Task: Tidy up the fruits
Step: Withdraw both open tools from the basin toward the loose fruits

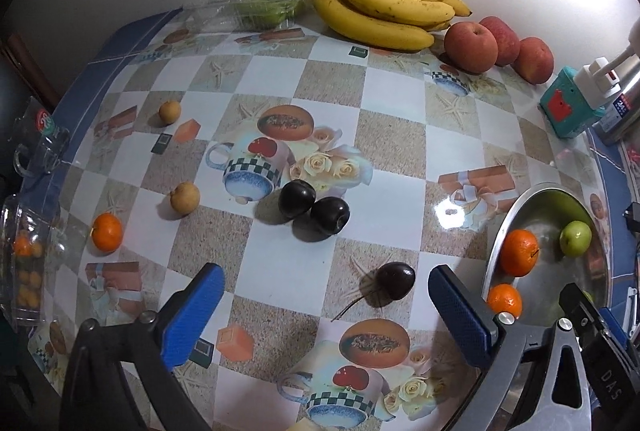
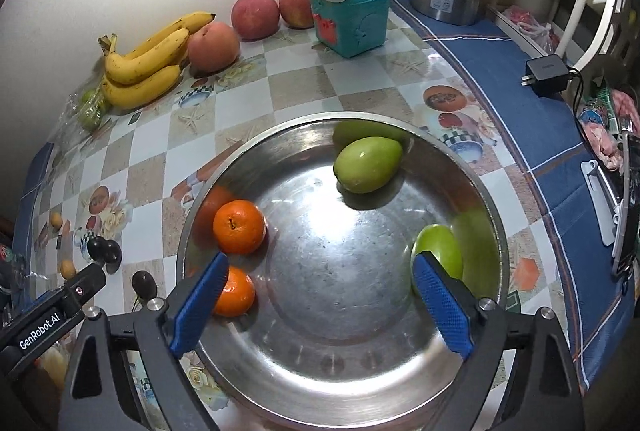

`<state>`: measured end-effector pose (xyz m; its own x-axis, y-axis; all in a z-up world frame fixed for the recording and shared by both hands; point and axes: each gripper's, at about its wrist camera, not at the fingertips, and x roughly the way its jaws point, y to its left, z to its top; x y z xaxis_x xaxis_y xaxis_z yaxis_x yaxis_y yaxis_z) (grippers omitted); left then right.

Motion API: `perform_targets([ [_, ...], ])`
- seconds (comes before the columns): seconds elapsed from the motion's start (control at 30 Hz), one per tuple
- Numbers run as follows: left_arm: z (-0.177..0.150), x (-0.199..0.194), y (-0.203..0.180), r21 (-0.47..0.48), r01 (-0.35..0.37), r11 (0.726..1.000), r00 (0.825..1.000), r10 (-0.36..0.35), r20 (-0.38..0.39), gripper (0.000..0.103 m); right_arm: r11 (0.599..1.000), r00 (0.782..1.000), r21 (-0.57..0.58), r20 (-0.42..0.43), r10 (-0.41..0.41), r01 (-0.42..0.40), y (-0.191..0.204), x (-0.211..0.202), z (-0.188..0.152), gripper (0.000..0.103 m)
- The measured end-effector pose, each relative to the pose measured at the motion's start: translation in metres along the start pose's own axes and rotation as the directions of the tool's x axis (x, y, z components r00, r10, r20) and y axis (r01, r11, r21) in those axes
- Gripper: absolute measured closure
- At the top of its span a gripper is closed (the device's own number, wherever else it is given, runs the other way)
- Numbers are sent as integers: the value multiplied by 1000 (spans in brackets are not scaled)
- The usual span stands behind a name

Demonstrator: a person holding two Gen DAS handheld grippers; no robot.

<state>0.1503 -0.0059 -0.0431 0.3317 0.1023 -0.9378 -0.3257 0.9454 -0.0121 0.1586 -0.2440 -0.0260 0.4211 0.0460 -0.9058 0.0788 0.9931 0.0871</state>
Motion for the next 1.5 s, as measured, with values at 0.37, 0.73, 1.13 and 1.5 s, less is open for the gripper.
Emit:
perform_targets([
  [0.37, -2, 3, 12, -42, -5, 999, 1000, 4, -9, 0, 999, 1000, -24, 15, 21, -20, 9, -2, -1, 0],
  [0.73, -4, 1, 20, -35, -7, 999, 1000, 7, -14, 0, 999, 1000, -36, 23, 21, -20, 17, -7, -2, 0],
  [1.13, 9, -12, 36, 3, 18, 1000, 1000, -18, 17, 0, 993, 995, -77, 31, 93, -90, 47, -15, -5, 0],
  [1.5, 22, -12, 97, -93, 12, 996, 1000, -10, 17, 0, 964, 979, -175, 14, 205, -200, 102, -21, -14, 0],
])
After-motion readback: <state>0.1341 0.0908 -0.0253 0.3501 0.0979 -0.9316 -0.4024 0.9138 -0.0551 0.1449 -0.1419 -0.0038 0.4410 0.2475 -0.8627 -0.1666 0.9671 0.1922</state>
